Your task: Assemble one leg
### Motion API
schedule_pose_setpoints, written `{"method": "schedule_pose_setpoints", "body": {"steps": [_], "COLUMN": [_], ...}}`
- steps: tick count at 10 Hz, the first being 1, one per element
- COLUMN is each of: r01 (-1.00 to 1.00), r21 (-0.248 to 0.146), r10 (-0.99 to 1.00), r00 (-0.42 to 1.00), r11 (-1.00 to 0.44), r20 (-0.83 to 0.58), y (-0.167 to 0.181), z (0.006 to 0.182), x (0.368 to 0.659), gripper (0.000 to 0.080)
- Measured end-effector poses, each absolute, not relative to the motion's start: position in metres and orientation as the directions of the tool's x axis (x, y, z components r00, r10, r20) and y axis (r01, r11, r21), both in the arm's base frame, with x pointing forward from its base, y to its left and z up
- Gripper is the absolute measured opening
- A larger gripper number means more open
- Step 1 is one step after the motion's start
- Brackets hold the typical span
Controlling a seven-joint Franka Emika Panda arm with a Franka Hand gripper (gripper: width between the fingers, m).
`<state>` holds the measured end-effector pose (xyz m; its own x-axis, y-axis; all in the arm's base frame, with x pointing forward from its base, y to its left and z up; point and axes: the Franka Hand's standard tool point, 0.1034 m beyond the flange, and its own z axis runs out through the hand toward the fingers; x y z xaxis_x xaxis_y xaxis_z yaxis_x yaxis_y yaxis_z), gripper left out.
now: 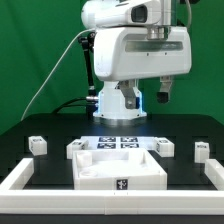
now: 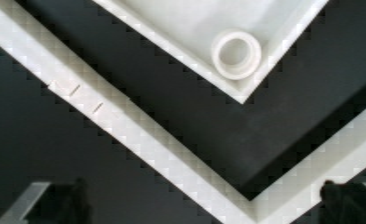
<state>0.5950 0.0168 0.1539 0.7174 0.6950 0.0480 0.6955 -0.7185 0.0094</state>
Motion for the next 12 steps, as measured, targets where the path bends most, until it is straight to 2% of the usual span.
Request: {"method": "schedule_pose_setpoints", "body": {"steps": [2,5,6,10,11,12], "r01": [0.789,0.900,0.906,0.905,0.950,0.972], "r21": [0.026,0.025,0.010,0.011,0.077,0.072], "r10": [0.789,0.900,0.906,0.905,0.953,0.974], "r00": [0.612,0.436,0.424,0.425,0.302,0.225], "r11": [-0.614,-0.436,-0.424,-0.425,-0.303,-0.225], "r20": [0.048,0.009,-0.005,-0.003,0.021,0.008], "y": [0.009,0.004,0.003,0.003,0.000,-0.002], "z": [0.146,0.136,0.132,0.131,0.127,0.117], "x": [0.590,0.582,0.579,0.579,0.578,0.561], "gripper": [0.0650,0.0650,0.0650,0.0650,0.0650,0.0650]}}
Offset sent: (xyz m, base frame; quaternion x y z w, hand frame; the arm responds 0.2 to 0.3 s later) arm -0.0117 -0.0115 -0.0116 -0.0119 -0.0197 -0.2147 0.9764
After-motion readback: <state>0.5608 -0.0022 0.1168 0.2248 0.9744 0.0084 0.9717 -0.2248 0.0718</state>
